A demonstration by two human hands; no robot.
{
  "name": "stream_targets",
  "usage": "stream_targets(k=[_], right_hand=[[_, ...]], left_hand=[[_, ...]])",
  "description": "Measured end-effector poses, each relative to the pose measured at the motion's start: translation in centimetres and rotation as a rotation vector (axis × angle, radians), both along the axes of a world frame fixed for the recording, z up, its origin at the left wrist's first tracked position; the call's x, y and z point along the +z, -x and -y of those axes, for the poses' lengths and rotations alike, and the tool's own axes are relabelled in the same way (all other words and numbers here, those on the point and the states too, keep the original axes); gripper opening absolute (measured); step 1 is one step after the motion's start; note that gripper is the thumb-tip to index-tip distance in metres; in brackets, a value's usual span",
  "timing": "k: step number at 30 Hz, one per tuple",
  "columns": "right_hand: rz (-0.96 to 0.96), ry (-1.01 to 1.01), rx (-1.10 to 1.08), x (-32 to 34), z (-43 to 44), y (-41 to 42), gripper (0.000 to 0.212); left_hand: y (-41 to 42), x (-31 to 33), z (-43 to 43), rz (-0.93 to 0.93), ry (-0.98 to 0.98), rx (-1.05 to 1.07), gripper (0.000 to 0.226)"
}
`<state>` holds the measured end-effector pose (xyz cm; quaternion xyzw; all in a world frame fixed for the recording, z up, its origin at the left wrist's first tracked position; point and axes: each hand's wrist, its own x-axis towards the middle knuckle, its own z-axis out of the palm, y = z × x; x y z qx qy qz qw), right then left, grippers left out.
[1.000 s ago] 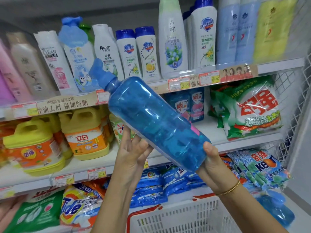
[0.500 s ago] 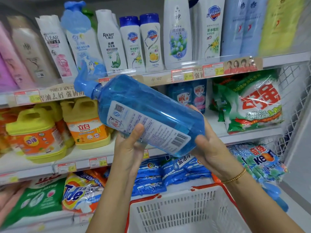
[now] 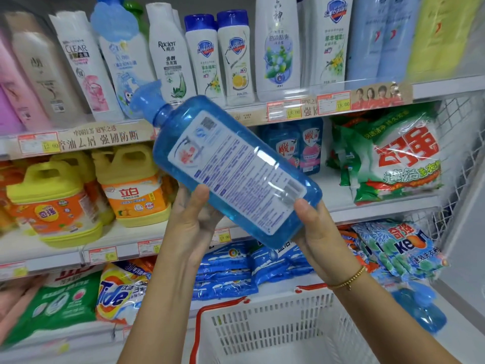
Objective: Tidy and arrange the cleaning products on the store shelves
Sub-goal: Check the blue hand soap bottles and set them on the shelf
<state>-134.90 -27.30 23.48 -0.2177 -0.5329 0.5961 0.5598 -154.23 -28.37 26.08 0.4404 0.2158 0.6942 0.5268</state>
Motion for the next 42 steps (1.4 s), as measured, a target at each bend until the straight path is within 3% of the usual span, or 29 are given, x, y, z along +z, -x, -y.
stream_targets(k=[3, 6, 9, 12, 16, 19, 23, 26, 33, 38, 40, 42], right_hand=[[-0.127, 0.175, 0.174, 0.3, 0.2, 0.1, 0.089], [-0.200, 0.285, 0.385, 0.0, 0.2, -0.4, 0.076], [-0.224, 0.408, 0.538, -0.1, 0.4, -0.8, 0.075], [-0.168, 0.437, 0.549, 0.2, 1.0, -0.9, 0.074], [-0.036, 0.485, 0.386, 1.5, 1.5, -0.6, 0.066], [0.050, 0.323, 0.232, 1.6, 1.7, -0.4, 0.070], [0.310, -0.082, -0.010, 0.8, 2.4, -0.4, 0.096], [0.377, -0.263, -0.195, -0.2, 2.1, 0.0, 0.113], [0.593, -0.685, -0.712, -0.6, 0.7, 0.0, 0.093], [0.483, -0.687, -0.675, -0.7, 0.4, -0.5, 0.085], [0.351, -0.553, -0.524, -0.5, 0.4, -0.8, 0.083], [0.216, -0.403, -0.342, -0.2, 0.3, -1.3, 0.083]], left_hand=[[0.0, 0.5, 0.3, -0.036, -0.047, -0.051, 0.082], [-0.8, 0.6, 0.3, -0.036, -0.090, -0.101, 0.081], [-0.9, 0.2, 0.1, -0.006, -0.084, -0.140, 0.090], [-0.8, -0.4, 0.1, 0.061, -0.068, -0.184, 0.088], [-1.2, -0.6, 0.0, 0.144, -0.010, -0.119, 0.089], [-1.4, -0.6, 0.0, 0.189, 0.001, -0.056, 0.091], [-1.8, 0.0, -0.1, 0.157, -0.052, 0.012, 0.107], [-2.2, 0.2, -0.1, 0.129, -0.086, 0.073, 0.114], [-2.9, -0.2, -0.2, 0.156, -0.058, 0.060, 0.100], [-2.2, -0.6, -0.6, 0.170, -0.031, 0.018, 0.091], [-1.8, -0.6, -0.6, 0.135, -0.013, 0.020, 0.094], [-1.4, -0.6, -0.7, 0.067, -0.024, 0.027, 0.082]])
